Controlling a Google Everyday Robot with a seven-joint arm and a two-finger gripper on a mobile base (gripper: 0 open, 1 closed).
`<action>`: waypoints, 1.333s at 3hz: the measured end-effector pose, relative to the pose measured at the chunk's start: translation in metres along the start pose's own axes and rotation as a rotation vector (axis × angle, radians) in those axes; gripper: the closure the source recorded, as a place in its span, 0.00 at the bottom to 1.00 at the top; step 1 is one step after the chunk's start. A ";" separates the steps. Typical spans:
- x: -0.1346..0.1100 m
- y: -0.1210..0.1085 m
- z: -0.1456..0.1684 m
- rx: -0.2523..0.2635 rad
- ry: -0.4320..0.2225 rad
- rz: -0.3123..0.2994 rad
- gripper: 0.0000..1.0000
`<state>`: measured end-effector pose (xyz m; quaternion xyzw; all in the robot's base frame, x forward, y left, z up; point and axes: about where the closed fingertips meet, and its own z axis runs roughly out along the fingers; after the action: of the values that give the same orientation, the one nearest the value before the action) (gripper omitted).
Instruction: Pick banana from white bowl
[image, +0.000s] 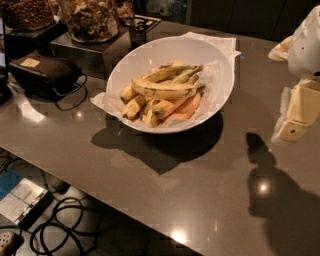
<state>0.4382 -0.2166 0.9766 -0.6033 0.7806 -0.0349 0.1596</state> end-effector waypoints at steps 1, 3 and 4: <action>0.000 0.000 0.000 0.000 0.000 0.000 0.00; -0.063 0.011 -0.016 -0.016 0.053 -0.060 0.00; -0.108 0.024 -0.024 -0.009 0.056 -0.158 0.00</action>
Offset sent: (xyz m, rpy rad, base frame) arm -0.0035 0.0583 0.0189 -0.0648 0.0861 0.0262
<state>0.4327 -0.1103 1.0160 -0.6625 0.7348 -0.0608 0.1319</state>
